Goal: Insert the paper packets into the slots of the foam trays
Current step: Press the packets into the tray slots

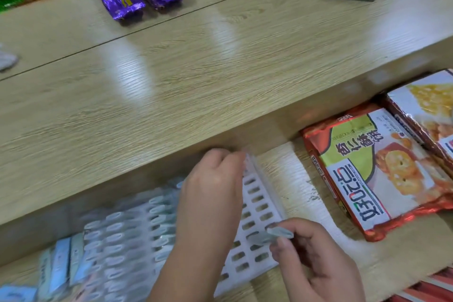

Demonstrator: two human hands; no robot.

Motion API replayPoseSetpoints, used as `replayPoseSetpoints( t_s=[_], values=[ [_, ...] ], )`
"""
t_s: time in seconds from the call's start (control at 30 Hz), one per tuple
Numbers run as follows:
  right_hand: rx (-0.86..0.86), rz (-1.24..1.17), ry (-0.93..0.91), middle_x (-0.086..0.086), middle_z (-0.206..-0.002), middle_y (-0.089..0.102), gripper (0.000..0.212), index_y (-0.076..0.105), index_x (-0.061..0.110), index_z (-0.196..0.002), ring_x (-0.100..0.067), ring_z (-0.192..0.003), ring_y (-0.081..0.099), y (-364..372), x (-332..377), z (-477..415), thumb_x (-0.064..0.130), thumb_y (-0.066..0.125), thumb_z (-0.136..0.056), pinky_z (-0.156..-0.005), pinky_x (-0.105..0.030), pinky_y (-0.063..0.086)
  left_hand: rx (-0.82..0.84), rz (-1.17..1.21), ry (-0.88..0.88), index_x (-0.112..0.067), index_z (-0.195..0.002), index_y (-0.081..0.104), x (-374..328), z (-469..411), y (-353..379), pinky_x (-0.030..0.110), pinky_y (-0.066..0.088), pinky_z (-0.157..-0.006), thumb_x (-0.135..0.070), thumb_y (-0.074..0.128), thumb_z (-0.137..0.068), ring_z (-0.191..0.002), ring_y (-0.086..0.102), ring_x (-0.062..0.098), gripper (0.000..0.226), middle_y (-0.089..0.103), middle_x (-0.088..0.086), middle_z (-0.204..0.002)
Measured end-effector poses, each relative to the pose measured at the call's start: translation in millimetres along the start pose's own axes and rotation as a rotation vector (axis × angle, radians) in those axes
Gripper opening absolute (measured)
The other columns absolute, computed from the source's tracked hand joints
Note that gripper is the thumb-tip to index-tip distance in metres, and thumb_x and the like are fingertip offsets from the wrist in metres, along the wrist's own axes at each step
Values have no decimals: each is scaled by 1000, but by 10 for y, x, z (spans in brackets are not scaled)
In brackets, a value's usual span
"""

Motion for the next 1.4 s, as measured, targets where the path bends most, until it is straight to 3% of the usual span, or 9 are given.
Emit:
replayPoseSetpoints(
  t_s=[0.23, 0.5, 0.6, 0.7, 0.8, 0.93, 1.07, 1.23, 1.4],
  values=[
    [23, 18, -5, 14, -89, 74, 24, 68, 39, -103, -2, -75, 71, 21, -22, -24, 47, 58, -83, -64, -18, 56, 34, -62, 75, -3, -119, 71, -50, 76, 87, 32, 49, -53, 7, 81, -74, -75, 64, 24, 47, 67, 9, -97],
    [-23, 29, -54, 12, -90, 74, 22, 68, 39, -102, -2, -76, 71, 11, -34, -16, 28, 66, -83, -64, -16, 55, 106, -212, 91, -12, -124, 69, -42, 91, 117, 26, 32, -50, 4, 72, -74, -67, 55, 19, 52, 59, 6, -91],
    [-19, 36, -64, 15, -90, 73, 23, 67, 41, -103, 0, -75, 71, 3, -30, -21, 29, 66, -84, -64, -14, 54, 151, -316, 162, -6, -134, 60, -94, 124, 121, 34, 45, -56, -2, 44, -80, -72, 60, 24, 57, 64, 6, -89],
    [-9, 36, -73, 15, -91, 74, 23, 68, 40, -106, -1, -76, 71, 10, -25, -12, 31, 65, -84, -65, -15, 55, 256, -307, 178, -6, -144, 49, -108, 202, 98, 36, 51, -69, -5, 47, -74, -83, 62, 24, 70, 65, 4, -97],
    [-5, 32, -85, 13, -94, 74, 25, 68, 36, -110, -4, -79, 71, 29, 28, -7, 32, 65, -85, -62, -14, 53, 191, -178, 118, -12, -142, 51, 24, 273, -183, 37, 52, -71, 1, 60, -75, -84, 61, 24, 69, 66, 0, -95],
    [-5, 31, -175, 17, -89, 72, 17, 66, 43, -102, -2, -75, 70, 182, 347, 12, 40, 63, -86, -58, -10, 50, -43, -78, 77, -10, -123, 68, 476, 708, -765, 42, 52, -75, -3, 60, -85, -91, 62, 26, 39, 67, 3, -102],
    [61, -26, -272, 18, -91, 71, 17, 65, 44, -101, -2, -76, 69, 585, 684, 153, 35, 66, -87, -64, -10, 51, -253, -2, -178, -14, -105, 76, 1183, 1333, -1222, 31, 49, -74, -18, 56, -90, -78, 62, 22, 25, 62, 0, -99],
    [143, 14, -375, 22, -94, 67, 20, 64, 42, -104, 1, -78, 66, 969, 933, 327, 35, 60, -86, -65, -5, 46, -186, 200, -540, -25, -110, 71, 1650, 1832, -1128, 36, 50, -74, -47, 53, -81, -89, 62, 17, 42, 58, -1, -106],
    [122, 72, -414, 21, -95, 66, 21, 65, 42, -106, 1, -77, 64, 948, 881, 391, 33, 60, -88, -69, -3, 43, -136, 331, -565, -35, -122, 65, 1618, 1955, -941, 41, 58, -69, -39, 58, -85, -93, 65, 13, 37, 58, -9, -113]
  ],
)
Point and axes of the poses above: each hand's wrist, its own z-axis away from the middle knuckle, its own y-axis out of the palm, x = y × z, the point moved 8 cm from there along -z, towards the middle knuckle
